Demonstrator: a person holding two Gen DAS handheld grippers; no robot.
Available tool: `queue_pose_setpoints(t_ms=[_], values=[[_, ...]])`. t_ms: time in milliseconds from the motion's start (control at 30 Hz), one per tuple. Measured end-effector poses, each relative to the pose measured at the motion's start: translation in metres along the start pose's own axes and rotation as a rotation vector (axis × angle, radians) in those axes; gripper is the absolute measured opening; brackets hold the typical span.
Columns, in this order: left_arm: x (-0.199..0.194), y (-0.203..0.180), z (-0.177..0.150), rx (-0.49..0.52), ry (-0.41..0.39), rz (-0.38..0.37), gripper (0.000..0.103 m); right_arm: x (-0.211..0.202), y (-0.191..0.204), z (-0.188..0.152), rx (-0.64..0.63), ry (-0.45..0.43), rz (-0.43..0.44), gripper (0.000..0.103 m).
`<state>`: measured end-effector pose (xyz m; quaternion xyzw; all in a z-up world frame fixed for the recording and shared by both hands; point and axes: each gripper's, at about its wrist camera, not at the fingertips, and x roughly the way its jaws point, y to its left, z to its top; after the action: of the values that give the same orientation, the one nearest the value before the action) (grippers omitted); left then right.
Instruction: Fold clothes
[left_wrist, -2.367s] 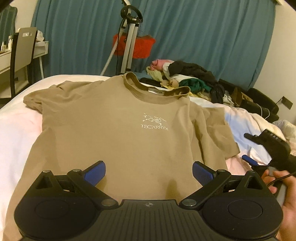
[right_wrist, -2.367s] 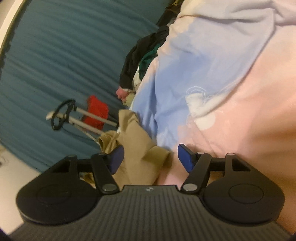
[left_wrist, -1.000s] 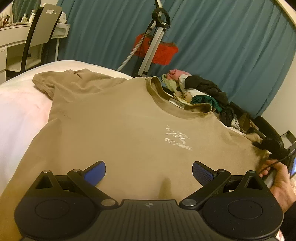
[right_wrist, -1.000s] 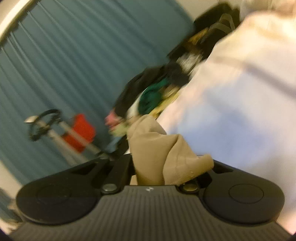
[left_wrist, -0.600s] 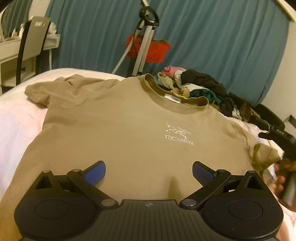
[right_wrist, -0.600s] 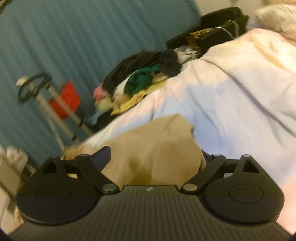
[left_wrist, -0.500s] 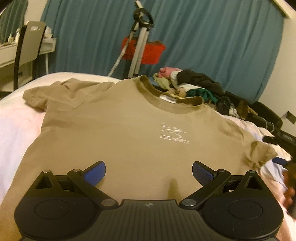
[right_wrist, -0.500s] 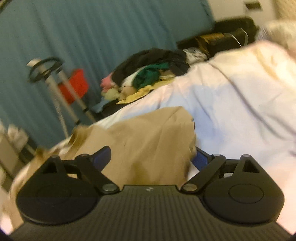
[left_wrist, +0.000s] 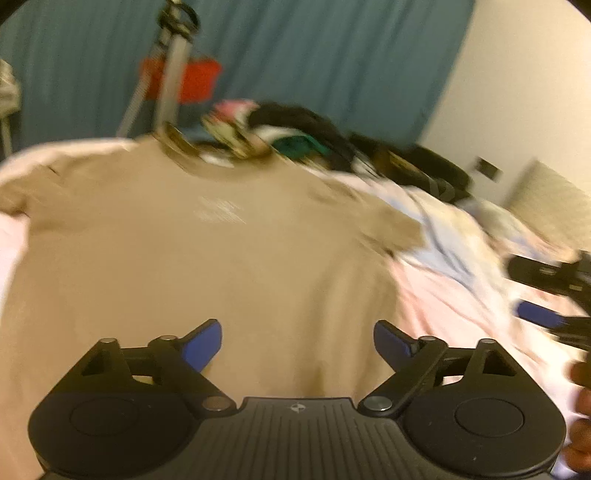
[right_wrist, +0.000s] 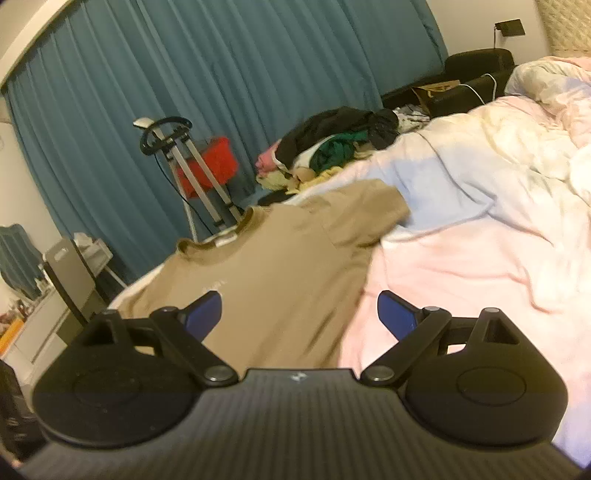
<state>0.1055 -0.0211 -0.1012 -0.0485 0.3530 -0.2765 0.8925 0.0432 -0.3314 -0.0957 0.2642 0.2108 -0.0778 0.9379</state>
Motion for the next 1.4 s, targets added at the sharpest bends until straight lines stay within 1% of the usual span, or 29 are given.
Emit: queue_pose_setpoints(t_ms=[33, 100, 133, 200, 233, 300, 367, 433, 467, 567, 600, 700, 767, 833, 867, 900, 933, 967, 1000, 1033, 1067, 1100, 1200, 1267, 1400], values=[[-0.002, -0.004, -0.005, 0.006, 0.032, -0.018, 0.081, -0.003, -0.005, 0.001, 0.020, 0.001, 0.001, 0.093], [-0.005, -0.013, -0.015, 0.019, 0.095, -0.053, 0.067, -0.008, -0.018, 0.005, 0.072, 0.004, 0.006, 0.093], [-0.006, -0.016, -0.021, 0.023, 0.126, -0.068, 0.065, -0.010, -0.024, 0.007, 0.098, 0.005, 0.008, 0.093], [-0.004, -0.019, -0.033, 0.014, 0.177, -0.083, 0.051, -0.015, -0.037, 0.012, 0.150, 0.008, 0.013, 0.093], [-0.002, -0.020, -0.038, 0.010, 0.201, -0.090, 0.048, -0.017, -0.043, 0.014, 0.176, 0.009, 0.016, 0.093], [0.000, -0.024, -0.047, 0.003, 0.246, -0.105, 0.040, -0.018, -0.054, 0.017, 0.213, 0.011, 0.019, 0.093], [0.005, -0.029, -0.054, 0.026, 0.275, -0.117, 0.039, -0.016, -0.062, 0.019, 0.245, 0.014, 0.029, 0.093], [0.009, -0.038, -0.061, 0.073, 0.291, -0.102, 0.039, -0.015, -0.068, 0.019, 0.274, 0.016, 0.044, 0.093], [0.010, -0.042, -0.065, 0.091, 0.296, -0.079, 0.040, -0.015, -0.069, 0.019, 0.281, 0.018, 0.049, 0.093], [0.014, -0.046, -0.070, 0.107, 0.293, -0.011, 0.049, -0.012, -0.069, 0.017, 0.284, 0.027, 0.049, 0.093], [0.013, -0.047, -0.072, 0.107, 0.284, 0.010, 0.056, -0.011, -0.068, 0.017, 0.278, 0.034, 0.047, 0.093], [0.010, -0.044, -0.070, 0.101, 0.278, 0.020, 0.064, -0.010, -0.064, 0.016, 0.251, 0.044, 0.043, 0.093], [0.009, -0.043, -0.070, 0.100, 0.277, 0.026, 0.064, -0.009, -0.062, 0.017, 0.232, 0.049, 0.042, 0.093], [0.013, -0.044, -0.072, 0.115, 0.298, 0.030, 0.060, -0.008, -0.059, 0.016, 0.210, 0.054, 0.041, 0.093], [0.015, -0.045, -0.073, 0.123, 0.307, 0.033, 0.054, -0.008, -0.057, 0.016, 0.199, 0.054, 0.039, 0.093], [0.016, -0.046, -0.074, 0.131, 0.313, 0.036, 0.042, -0.008, -0.055, 0.015, 0.187, 0.055, 0.037, 0.093], [0.015, -0.047, -0.075, 0.143, 0.306, 0.039, 0.037, -0.008, -0.053, 0.015, 0.176, 0.055, 0.035, 0.093], [0.014, -0.049, -0.075, 0.158, 0.297, 0.039, 0.028, -0.008, -0.052, 0.015, 0.168, 0.054, 0.032, 0.093], [0.013, -0.052, -0.075, 0.166, 0.288, 0.036, 0.016, -0.009, -0.051, 0.016, 0.162, 0.051, 0.030, 0.093], [0.011, -0.054, -0.075, 0.175, 0.277, 0.032, 0.010, -0.010, -0.051, 0.016, 0.157, 0.046, 0.027, 0.093], [0.008, -0.056, -0.074, 0.184, 0.262, 0.028, 0.007, -0.011, -0.049, 0.016, 0.151, 0.040, 0.023, 0.093], [0.005, -0.059, -0.073, 0.195, 0.245, 0.021, 0.005, -0.013, -0.048, 0.016, 0.143, 0.035, 0.019, 0.093], [-0.010, -0.077, -0.071, 0.250, 0.178, -0.035, 0.005, -0.017, -0.047, 0.018, 0.122, 0.018, 0.007, 0.093], [-0.024, -0.091, -0.071, 0.279, 0.142, -0.115, 0.004, -0.020, -0.047, 0.020, 0.108, 0.002, -0.004, 0.093], [-0.033, -0.127, -0.072, 0.327, 0.117, -0.267, 0.004, -0.026, -0.047, 0.023, 0.090, -0.021, -0.022, 0.093]])
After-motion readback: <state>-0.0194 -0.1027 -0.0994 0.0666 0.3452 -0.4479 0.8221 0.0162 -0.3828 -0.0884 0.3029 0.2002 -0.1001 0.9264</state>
